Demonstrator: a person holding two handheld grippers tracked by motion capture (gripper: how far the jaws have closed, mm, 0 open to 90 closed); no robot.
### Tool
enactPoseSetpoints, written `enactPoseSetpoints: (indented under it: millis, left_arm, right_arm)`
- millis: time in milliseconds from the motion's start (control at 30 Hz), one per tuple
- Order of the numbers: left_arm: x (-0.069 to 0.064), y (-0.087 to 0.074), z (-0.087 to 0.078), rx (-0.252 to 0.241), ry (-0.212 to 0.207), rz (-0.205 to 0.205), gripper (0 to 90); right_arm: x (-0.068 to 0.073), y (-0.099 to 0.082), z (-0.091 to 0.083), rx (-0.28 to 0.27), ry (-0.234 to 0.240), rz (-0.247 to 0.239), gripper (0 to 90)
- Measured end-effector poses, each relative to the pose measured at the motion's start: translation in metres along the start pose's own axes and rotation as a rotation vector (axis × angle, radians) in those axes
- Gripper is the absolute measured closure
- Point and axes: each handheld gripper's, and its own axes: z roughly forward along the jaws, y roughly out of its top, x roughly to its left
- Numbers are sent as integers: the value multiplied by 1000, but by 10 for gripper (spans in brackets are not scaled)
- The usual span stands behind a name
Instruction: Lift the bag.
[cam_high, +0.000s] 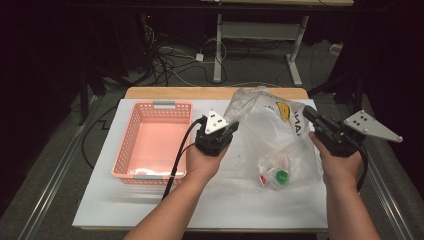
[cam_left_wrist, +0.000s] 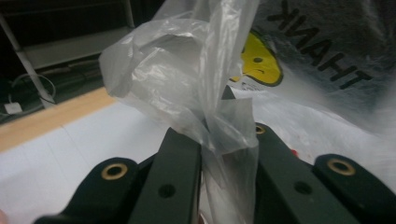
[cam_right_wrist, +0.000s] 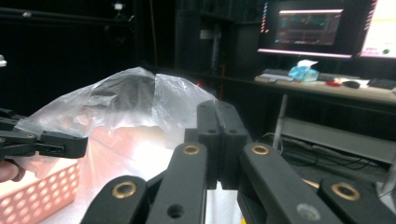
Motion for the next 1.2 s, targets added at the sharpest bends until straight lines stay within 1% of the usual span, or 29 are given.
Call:
enactPoseSetpoints:
  millis: [67,167,267,333,400,433,467,533,567,600,667,700,733,767,800,833,867,900,933,967,1000,1033,1100,1133,1167,1200]
  left_arm:
    - [3,11,-1,-8,12,11,880]
    - [7,26,-2,-19,34,30,880]
    - [14,38,-2,-20,47,36,880]
    - [18,42,1,-5,55,42,879]
    - [22,41,6,20,55,32,878]
    - [24,39,9,36,59,34,877]
    - [25,35,11,41,57,32,877]
    - [27,25,14,54,38,26,871]
    - [27,19,16,66,34,15,812]
    - [28,12,19,73,31,0,791]
    - [28,-3,22,92,8,-28,680]
    - [27,-11,24,97,-8,-45,598]
    - [25,-19,28,125,-5,-41,503]
    - [23,-27,34,166,17,-40,422]
    - [23,-34,40,198,32,-55,332]
    - [24,-44,49,225,29,-107,263]
    - [26,-49,55,239,21,-132,214]
    - [30,-54,63,267,16,-156,181]
    - [32,-59,71,292,23,-174,173]
    - [33,-63,78,307,29,-188,171]
    - [35,-66,84,316,27,-199,171]
    - [36,-69,89,316,25,-219,170]
    - [40,-73,98,315,-11,-251,173]
    - [40,-76,102,326,-26,-259,175]
    - [40,-80,107,333,-50,-265,202]
    - [38,-82,111,343,-64,-273,230]
  right_arm:
    - [-4,7,1,-9,-10,4,900]
    - [-10,16,4,-19,-25,-3,900]
    - [-15,23,7,-25,-39,1,900]
    - [-17,27,6,-29,-45,1,900]
    - [-18,28,6,-29,-51,-5,900]
    - [-18,28,5,-27,-57,-1,900]
    - [-19,28,4,-31,-61,1,900]
    - [-23,26,2,-34,-70,2,900]
    - [-24,25,1,-29,-74,7,900]
    - [-25,24,0,-26,-75,1,900]
    - [-27,22,-1,-21,-80,2,900]
    - [-27,21,-1,-18,-81,2,900]
    - [-27,20,-1,-20,-82,9,900]
    - [-27,19,-1,-18,-81,0,900]
    - [-27,18,-1,-13,-79,7,900]
    - [-26,17,0,-14,-80,4,900]
    - [-26,16,0,-11,-75,0,900]
    - [-26,15,0,-12,-77,2,900]
    - [-25,14,1,-10,-74,5,900]
    - [-24,13,0,-6,-72,-4,900]
    - [-24,12,0,-5,-70,-3,900]
    - [-24,12,-1,-3,-71,-2,900]
    - [-24,10,-1,-2,-68,-1,900]
    - [-24,9,-1,2,-65,-2,900]
    - [-24,7,-2,5,-61,-3,900]
    - [-24,6,-2,5,-62,-3,900]
